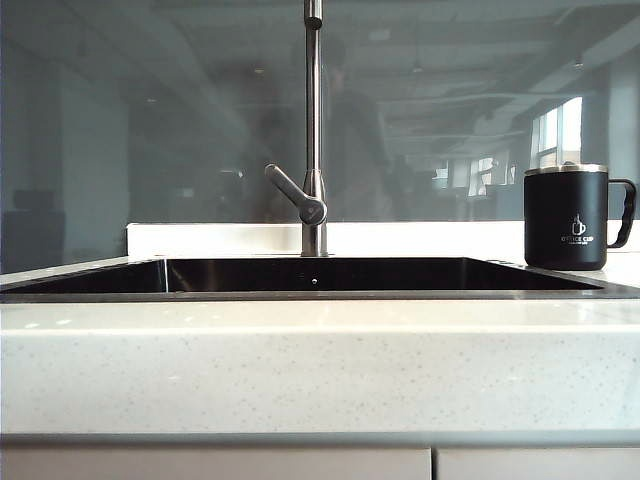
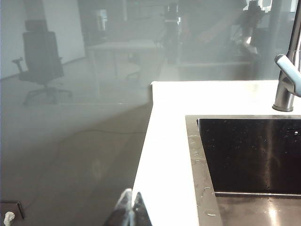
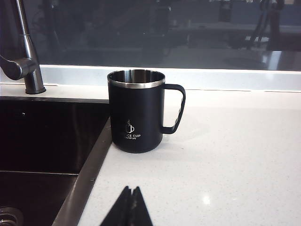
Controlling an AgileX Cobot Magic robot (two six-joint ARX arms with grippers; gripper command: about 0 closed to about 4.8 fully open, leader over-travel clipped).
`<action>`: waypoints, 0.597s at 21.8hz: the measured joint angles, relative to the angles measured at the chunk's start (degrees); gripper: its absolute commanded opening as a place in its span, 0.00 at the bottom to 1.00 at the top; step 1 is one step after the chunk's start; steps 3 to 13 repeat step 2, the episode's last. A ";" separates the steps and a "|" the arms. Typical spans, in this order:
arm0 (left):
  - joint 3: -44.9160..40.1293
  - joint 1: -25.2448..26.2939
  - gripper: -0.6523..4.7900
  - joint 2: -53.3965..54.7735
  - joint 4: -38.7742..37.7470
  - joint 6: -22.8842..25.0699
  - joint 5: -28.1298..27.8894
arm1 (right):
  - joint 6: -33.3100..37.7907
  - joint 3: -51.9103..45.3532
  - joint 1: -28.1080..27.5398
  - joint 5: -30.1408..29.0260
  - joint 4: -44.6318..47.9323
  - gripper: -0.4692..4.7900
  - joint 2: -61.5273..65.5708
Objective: Pick up the mug next to the sink, go to the faucet to get some water, pour the water into the sink, and finally put the mug back to its place.
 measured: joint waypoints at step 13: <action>0.00 0.00 0.11 0.00 0.00 0.00 0.00 | 0.00 0.00 0.00 0.00 0.00 0.08 0.00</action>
